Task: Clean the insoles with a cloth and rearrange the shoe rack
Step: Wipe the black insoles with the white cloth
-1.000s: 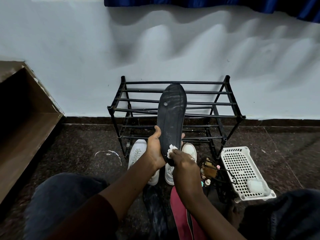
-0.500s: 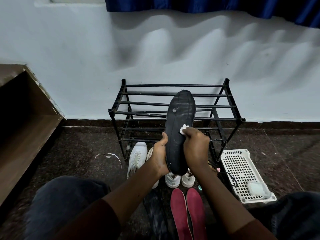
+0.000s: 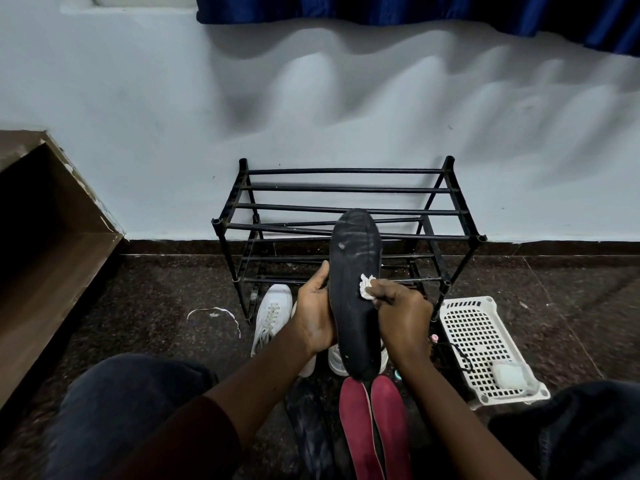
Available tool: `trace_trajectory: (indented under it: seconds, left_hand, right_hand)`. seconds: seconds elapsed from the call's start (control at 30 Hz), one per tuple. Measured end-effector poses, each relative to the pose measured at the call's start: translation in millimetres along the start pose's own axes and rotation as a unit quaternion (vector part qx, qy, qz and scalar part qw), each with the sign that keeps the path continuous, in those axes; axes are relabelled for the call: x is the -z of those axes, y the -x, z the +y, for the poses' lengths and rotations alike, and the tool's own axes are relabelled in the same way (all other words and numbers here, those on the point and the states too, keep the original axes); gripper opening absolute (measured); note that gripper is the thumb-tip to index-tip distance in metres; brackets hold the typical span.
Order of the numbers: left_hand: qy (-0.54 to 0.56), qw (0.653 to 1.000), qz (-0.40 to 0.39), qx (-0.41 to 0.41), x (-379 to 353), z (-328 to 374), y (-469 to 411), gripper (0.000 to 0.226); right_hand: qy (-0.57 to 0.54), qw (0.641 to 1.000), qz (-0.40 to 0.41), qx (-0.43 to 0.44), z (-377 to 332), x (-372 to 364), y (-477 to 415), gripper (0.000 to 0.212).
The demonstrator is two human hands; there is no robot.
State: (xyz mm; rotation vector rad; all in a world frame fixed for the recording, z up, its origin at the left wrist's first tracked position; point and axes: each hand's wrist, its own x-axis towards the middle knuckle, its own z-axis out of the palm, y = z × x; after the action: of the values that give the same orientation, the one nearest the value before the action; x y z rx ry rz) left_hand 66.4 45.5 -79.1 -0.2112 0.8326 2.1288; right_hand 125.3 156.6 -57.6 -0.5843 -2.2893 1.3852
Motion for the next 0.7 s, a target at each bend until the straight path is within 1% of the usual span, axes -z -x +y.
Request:
trace_trajectory:
  seconds: [0.07,0.13,0.17,0.23,0.27,0.33,0.37,0.43,0.5,0.57,0.63,0.7]
  left_hand:
    - [0.018,0.999,0.034,-0.012,3,3,-4,0.069]
    - [0.028,0.999,0.030,-0.017,4,1,-8,0.079]
    - [0.035,0.999,0.030,-0.016,2,0,-8,0.077]
    - [0.061,0.997,0.043,-0.026,5,-5,-9,0.064]
    - [0.074,0.996,0.039,-0.032,5,-6,-9,0.061]
    - [0.079,0.995,0.040,-0.037,5,-7,-9,0.063]
    - [0.073,0.995,0.055,-0.041,7,-6,-11,0.062]
    - [0.062,0.994,0.072,-0.054,8,-2,-12,0.054]
    - [0.053,0.995,0.062,-0.064,4,-1,-9,0.051]
    - [0.043,0.996,0.056,-0.057,2,-6,-5,0.049]
    - [0.033,0.997,0.051,-0.039,0,-13,-3,0.047]
    - [0.022,0.998,0.041,-0.031,-1,-13,0,0.045]
  right_hand:
    - [0.024,0.999,-0.023,0.032,3,-3,9,0.029]
    - [0.056,0.994,-0.041,0.086,9,-8,18,0.030]
    - [0.076,0.989,-0.048,0.118,11,-10,22,0.031]
    - [0.124,0.977,-0.055,0.165,12,-14,30,0.029]
    - [0.145,0.970,-0.053,0.187,11,-15,34,0.028]
    - [0.168,0.956,-0.054,0.235,5,-19,43,0.028]
    - [0.171,0.951,-0.060,0.251,1,-20,47,0.029]
    - [0.162,0.948,-0.064,0.266,-7,-22,48,0.028]
    - [0.161,0.949,-0.062,0.264,-13,-20,36,0.028]
    - [0.190,0.944,-0.071,0.260,-18,-19,19,0.027]
    - [0.218,0.944,-0.086,0.231,-23,-19,3,0.024]
    - [0.231,0.946,-0.082,0.211,-29,-20,-5,0.024]
